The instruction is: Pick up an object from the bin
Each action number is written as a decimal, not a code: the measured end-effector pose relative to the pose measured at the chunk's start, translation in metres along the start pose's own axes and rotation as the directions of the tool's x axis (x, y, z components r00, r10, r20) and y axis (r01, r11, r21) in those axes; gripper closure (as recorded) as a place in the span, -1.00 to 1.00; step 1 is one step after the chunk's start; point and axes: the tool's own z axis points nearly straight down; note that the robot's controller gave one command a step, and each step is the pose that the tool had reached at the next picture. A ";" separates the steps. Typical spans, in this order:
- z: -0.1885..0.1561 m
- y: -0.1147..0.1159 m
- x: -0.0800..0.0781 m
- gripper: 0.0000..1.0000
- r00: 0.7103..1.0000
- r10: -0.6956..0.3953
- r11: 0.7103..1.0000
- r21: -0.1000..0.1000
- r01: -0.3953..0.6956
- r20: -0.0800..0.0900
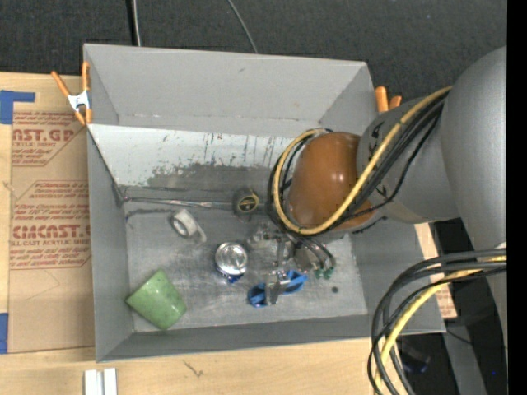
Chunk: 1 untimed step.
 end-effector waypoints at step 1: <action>-0.002 0.045 0.026 -1.00 0.839 -0.544 0.839 -0.003 0.544 -0.002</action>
Offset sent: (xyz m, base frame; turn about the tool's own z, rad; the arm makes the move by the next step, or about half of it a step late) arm -0.0330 0.0384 0.0023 -0.5740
